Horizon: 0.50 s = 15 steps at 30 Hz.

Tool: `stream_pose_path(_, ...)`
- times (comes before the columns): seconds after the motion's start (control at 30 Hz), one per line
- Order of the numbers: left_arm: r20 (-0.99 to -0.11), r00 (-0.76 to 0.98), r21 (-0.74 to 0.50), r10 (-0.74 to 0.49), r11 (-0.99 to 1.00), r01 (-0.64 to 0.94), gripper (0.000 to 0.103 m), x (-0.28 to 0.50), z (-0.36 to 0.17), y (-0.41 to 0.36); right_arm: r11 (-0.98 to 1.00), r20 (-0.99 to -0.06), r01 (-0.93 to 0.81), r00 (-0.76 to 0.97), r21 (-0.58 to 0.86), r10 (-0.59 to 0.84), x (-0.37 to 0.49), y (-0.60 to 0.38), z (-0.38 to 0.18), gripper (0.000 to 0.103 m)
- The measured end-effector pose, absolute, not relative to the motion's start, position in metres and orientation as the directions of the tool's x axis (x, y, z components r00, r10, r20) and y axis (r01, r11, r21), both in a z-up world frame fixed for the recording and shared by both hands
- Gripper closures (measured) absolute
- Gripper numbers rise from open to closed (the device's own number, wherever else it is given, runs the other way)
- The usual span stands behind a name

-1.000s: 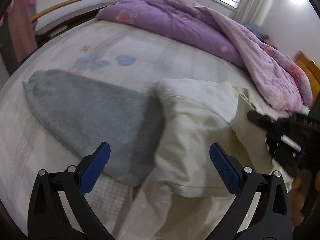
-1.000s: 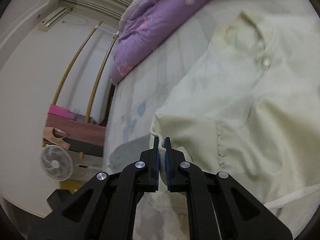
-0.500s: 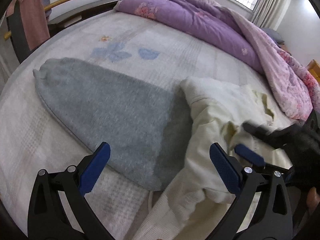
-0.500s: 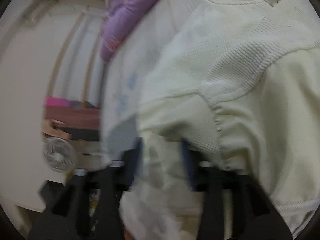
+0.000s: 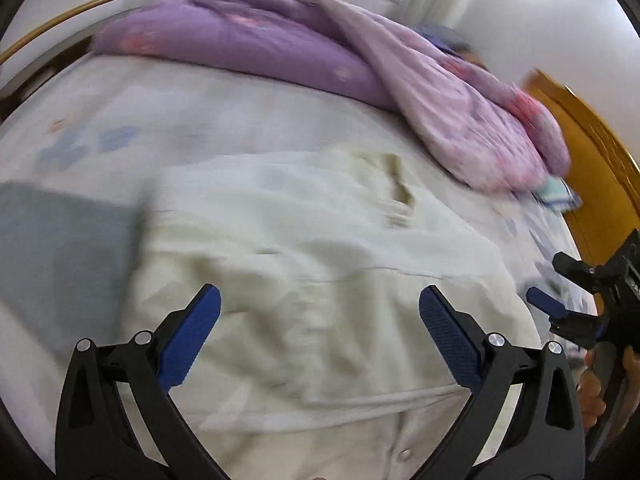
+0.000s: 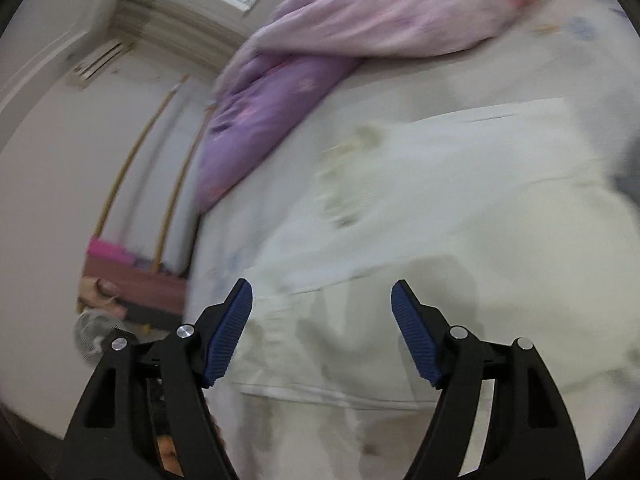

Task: Fold large clothes

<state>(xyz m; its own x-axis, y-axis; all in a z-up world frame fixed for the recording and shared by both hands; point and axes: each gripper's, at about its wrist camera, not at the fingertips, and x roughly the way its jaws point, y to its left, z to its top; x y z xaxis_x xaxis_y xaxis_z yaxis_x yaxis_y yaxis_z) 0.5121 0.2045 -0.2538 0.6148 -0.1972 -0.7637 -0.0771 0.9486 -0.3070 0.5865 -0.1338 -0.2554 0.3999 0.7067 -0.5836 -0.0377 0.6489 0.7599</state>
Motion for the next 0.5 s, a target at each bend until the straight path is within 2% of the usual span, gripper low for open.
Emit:
stream_pose_path(0.07,-0.797,0.571,-0.267,-0.195,0.963,-0.044,0.004,0.529,-0.269,0.179,0.687,-0.625,-0.003,0.412,0.727,0.663,0.586,-0.161,-0.265,0.034)
stream_pose_path(0.17,-0.892,0.452,-0.068,0.007,0.986,-0.149,0.004,0.546,-0.307,0.173,0.777,-0.715,0.03,0.414,0.629,0.563,0.585,-0.184,-0.277,0.036)
stream_pose_path(0.23,-0.912,0.405,-0.011,0.06,0.985,-0.172,0.005,0.547,-0.324,0.184,0.81,-0.757,0.03,0.377,0.586,0.534,0.585,-0.188,-0.29,0.046)
stream_pose_path(0.27,-0.916,0.381,0.048,0.126,0.977,-0.208,0.004,0.545,-0.331,0.193,0.825,-0.778,0.025,0.35,0.564,0.521,0.584,-0.189,-0.295,0.054)
stream_pose_path(0.3,-0.916,0.376,0.049,0.139,0.969,-0.24,0.004,0.541,-0.336,0.205,0.848,-0.803,0.021,0.334,0.529,0.493,0.584,-0.189,-0.299,0.059)
stream_pose_path(0.33,-0.92,0.386,-0.03,0.073,0.966,-0.256,0.004,0.538,-0.341,0.219,0.863,-0.819,0.014,0.323,0.506,0.475,0.586,-0.188,-0.303,0.065)
stream_pose_path(0.37,-0.919,0.393,-0.068,0.038,0.965,-0.253,0.004,0.535,-0.344,0.225,0.886,-0.848,0.009,0.295,0.463,0.44,0.588,-0.186,-0.31,0.078)
stream_pose_path(0.4,-0.918,0.395,-0.054,0.045,0.97,-0.236,0.004,0.534,-0.343,0.225,0.902,-0.868,0.016,0.279,0.432,0.411,0.588,-0.188,-0.319,0.088)
stream_pose_path(0.5,-0.919,0.388,-0.025,0.07,0.972,-0.235,0.004,0.535,-0.342,0.219,0.92,-0.9,0.033,0.222,0.39,0.374,0.587,-0.187,-0.347,0.099)
